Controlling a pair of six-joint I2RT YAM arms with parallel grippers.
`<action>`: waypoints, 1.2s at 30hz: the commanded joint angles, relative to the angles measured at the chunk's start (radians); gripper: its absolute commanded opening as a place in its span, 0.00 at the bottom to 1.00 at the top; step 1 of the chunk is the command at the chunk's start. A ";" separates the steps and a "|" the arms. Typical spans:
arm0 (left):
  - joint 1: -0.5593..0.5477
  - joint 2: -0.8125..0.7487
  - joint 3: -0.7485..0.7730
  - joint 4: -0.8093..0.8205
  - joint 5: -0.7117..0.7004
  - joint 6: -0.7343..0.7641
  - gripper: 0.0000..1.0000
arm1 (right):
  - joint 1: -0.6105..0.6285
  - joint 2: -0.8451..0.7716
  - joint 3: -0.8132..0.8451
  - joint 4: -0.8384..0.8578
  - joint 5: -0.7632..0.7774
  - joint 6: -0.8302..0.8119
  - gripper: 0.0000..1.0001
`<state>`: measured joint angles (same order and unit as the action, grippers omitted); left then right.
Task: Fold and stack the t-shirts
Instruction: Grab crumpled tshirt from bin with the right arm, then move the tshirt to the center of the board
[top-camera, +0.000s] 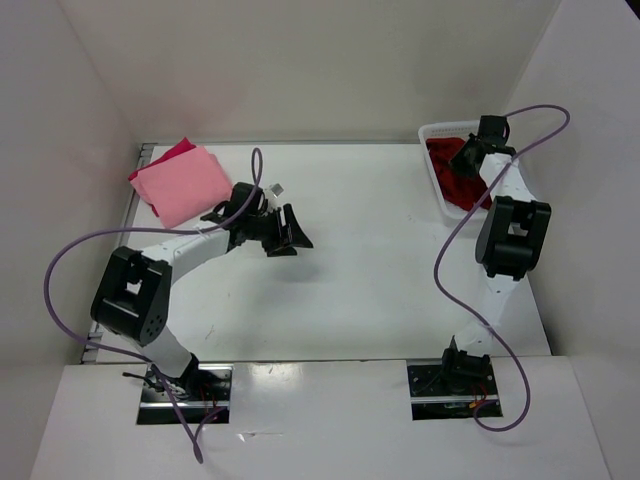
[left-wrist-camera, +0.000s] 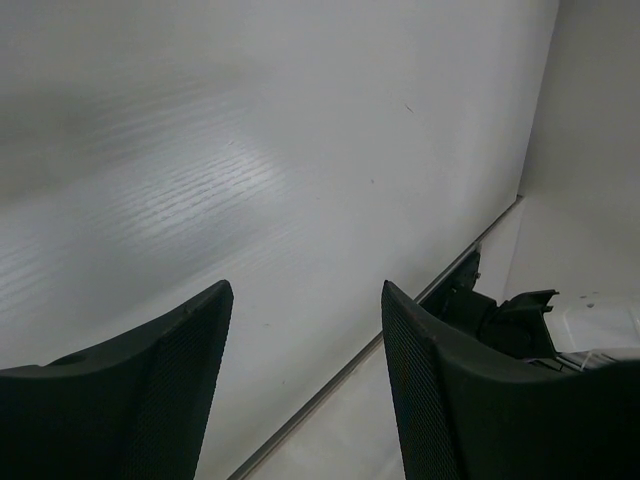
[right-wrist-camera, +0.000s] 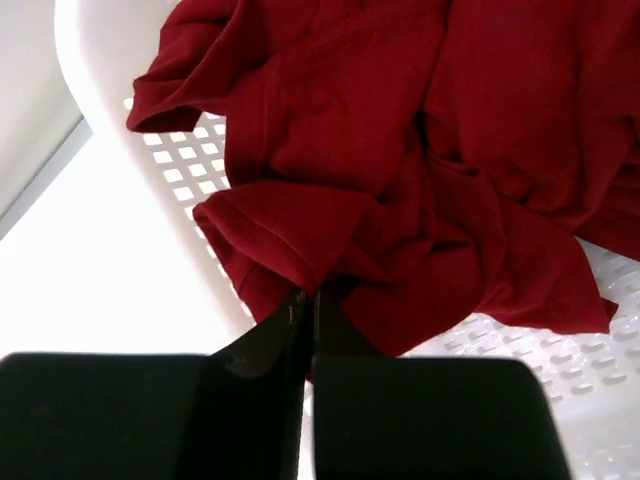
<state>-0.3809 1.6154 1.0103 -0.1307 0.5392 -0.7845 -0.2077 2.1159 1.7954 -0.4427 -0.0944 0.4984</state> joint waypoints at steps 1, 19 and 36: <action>0.005 0.012 0.050 0.017 0.024 0.030 0.69 | 0.001 -0.054 0.001 0.059 -0.001 0.032 0.00; 0.181 0.032 0.153 0.046 0.053 -0.120 0.72 | 0.365 -0.545 0.516 0.179 -0.566 0.267 0.00; 0.585 -0.129 0.047 -0.016 0.047 -0.105 0.72 | 0.380 -0.592 -0.015 0.395 -0.615 0.299 0.01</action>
<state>0.1585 1.5108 1.0508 -0.1337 0.5652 -0.9180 0.2195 1.5146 1.9766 -0.0826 -0.7742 0.8337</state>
